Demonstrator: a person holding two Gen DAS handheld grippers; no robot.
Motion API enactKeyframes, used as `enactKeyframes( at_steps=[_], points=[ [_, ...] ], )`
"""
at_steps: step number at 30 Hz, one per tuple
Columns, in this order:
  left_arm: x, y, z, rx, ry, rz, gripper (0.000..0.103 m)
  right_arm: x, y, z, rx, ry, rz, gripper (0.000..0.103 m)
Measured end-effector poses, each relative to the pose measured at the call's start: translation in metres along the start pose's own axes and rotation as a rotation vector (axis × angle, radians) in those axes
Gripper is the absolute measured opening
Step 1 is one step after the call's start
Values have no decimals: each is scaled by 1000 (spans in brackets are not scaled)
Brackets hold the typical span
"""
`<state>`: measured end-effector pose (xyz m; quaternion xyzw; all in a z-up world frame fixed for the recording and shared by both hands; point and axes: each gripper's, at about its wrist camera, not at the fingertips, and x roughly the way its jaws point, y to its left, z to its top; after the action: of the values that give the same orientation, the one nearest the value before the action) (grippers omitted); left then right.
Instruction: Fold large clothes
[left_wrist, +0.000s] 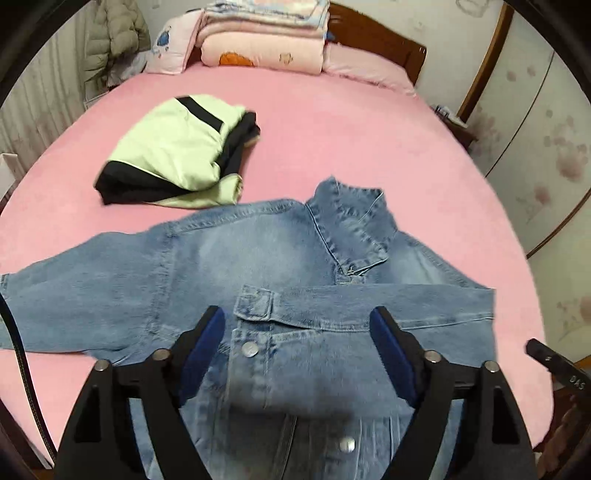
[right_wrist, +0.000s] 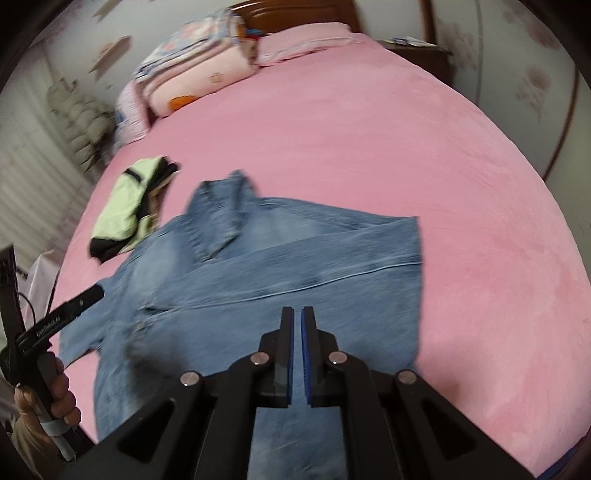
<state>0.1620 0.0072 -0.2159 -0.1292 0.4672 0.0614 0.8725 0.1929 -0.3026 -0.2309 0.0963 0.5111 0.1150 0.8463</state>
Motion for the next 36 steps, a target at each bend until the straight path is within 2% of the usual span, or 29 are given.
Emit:
enactKeyframes(
  at_steps=[2, 4, 5, 10, 13, 15, 20, 25, 28, 31, 36],
  points=[
    [-26, 16, -2, -16, -23, -4, 82, -12, 25, -3, -22, -5, 29, 21],
    [-55, 38, -6, -43, -43, 7, 83, -24, 51, -4, -39, -22, 54, 39],
    [-66, 48, -8, -58, -52, 18, 83, -27, 59, -4, -45, -26, 61, 42],
    [-118, 130, -25, -163, -100, 98, 90, -34, 136, 1, -92, -19, 139, 43],
    [-139, 189, -36, -234, -124, 159, 91, -30, 189, 1, -147, -26, 181, 43],
    [-144, 231, -44, -287, -114, 189, 91, -24, 226, -2, -198, -34, 177, 43],
    [-130, 350, -69, -487, -77, 194, 91, 10, 318, -20, -306, -25, 172, 43],
    [-82, 467, -112, -680, -28, 164, 90, 70, 418, -55, -418, 19, 169, 43],
    [-53, 516, -138, -781, -4, 129, 88, 103, 464, -76, -434, 57, 196, 43],
    [-36, 548, -152, -833, -18, 110, 82, 131, 499, -91, -451, 96, 213, 43],
    [-26, 573, -146, -826, -101, 93, 82, 161, 541, -108, -518, 124, 210, 43]
  ],
)
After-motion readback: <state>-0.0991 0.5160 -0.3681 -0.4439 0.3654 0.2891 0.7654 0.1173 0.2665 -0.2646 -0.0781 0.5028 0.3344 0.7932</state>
